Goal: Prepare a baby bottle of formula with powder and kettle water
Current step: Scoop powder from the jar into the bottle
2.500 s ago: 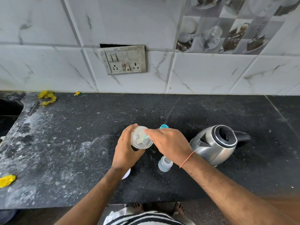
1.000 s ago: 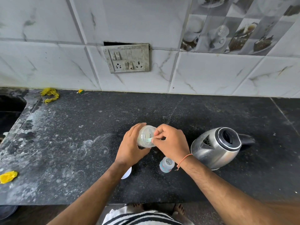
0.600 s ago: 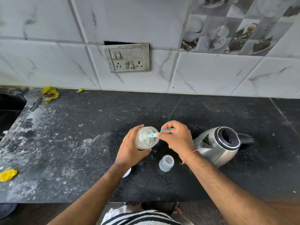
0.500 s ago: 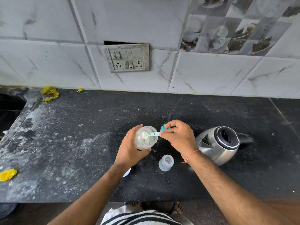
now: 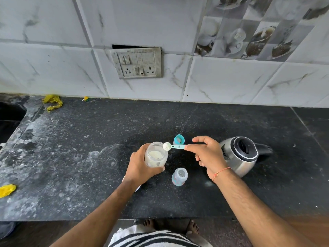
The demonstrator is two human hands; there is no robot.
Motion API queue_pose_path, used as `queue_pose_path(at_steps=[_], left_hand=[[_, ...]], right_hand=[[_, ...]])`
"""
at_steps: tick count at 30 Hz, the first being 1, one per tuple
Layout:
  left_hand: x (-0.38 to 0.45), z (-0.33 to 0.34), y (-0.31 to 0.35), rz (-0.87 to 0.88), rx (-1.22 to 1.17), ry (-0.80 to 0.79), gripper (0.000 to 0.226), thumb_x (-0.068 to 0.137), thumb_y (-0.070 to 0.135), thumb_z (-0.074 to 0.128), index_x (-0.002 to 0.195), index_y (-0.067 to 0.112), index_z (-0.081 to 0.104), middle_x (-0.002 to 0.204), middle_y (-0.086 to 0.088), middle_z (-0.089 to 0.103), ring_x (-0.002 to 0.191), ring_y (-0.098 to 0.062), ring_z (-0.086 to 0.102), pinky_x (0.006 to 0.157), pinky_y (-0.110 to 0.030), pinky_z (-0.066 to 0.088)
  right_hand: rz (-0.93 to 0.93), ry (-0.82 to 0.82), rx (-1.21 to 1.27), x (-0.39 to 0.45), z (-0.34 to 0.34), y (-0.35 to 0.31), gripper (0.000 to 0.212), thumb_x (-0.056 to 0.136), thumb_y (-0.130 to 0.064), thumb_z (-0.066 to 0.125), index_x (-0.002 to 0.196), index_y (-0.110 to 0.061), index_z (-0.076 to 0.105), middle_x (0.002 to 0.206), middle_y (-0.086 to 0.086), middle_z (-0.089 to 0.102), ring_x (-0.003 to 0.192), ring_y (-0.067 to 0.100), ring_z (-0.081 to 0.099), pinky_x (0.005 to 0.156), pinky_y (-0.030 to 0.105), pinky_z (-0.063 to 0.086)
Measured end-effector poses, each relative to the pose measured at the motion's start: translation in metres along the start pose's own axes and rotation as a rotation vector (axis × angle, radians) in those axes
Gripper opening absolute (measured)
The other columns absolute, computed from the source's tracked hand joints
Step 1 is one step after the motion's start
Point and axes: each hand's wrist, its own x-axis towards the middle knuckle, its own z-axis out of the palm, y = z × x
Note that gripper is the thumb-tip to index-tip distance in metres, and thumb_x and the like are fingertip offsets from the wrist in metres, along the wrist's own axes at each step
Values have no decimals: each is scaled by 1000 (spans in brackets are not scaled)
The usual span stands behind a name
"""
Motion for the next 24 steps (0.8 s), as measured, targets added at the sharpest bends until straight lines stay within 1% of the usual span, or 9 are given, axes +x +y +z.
queue_pose_path(at_steps=[5,10,12,15,17,19,21,22,24], left_hand=[[-4,13,-17,-72,11,-47,94,59,40,107,138,44,55,128,28,68,118,8,62,102,-26,52],[0,25,-23,-90,46,-61,94,63,35,106,141,43,53,128,30,65,118,13,60,101,-21,50],[1,28,-27,-91,40,-56,110,62,36,107,154,36,46,139,26,63,125,7,59,111,-26,49],[-4,33,-35,-130,50,-48,142,59,46,108,171,28,23,166,12,48,152,-9,44,129,-36,36],[-17,35,-34,-130,110,36,142,62,52,105,173,25,20,174,6,36,157,-18,37,131,-43,33],[-39,33,-26,-78,121,145,127,69,52,102,169,22,29,170,4,37,151,-22,39,126,-39,36],[-64,35,-19,40,45,184,99,75,44,98,155,26,44,153,8,48,129,-17,54,111,-25,43],[-76,37,-15,75,1,158,85,76,39,97,145,30,48,142,12,53,114,-13,59,99,-18,46],[-94,46,-12,67,-51,54,74,81,29,97,137,37,50,131,15,59,90,-16,66,80,-17,49]], right_hand=[[25,31,44,-9,-16,16,32,85,-7,90,109,-16,72,60,-9,67,49,11,49,41,24,34],[46,78,90,-19,-26,36,31,86,-5,88,110,-13,70,61,-9,71,48,10,53,41,25,34],[54,101,103,-23,-30,43,31,87,-5,88,110,-13,70,63,-9,73,48,10,55,41,24,36],[73,134,119,-28,-36,54,29,87,-7,89,110,-14,71,71,-4,76,52,12,58,43,26,41],[84,146,133,-31,-40,62,29,87,-7,89,109,-15,72,77,2,76,53,13,59,45,26,43],[88,157,149,-34,-43,68,28,86,-7,90,107,-13,72,77,2,75,53,13,59,45,26,43],[90,167,157,-35,-45,73,28,86,-7,90,107,-13,72,75,0,75,53,14,60,45,26,43],[92,171,163,-36,-46,76,27,86,-6,90,107,-12,73,75,0,75,54,14,59,45,25,43],[98,178,177,-36,-48,80,27,86,-5,89,105,-12,72,75,1,74,53,14,58,45,25,42]])
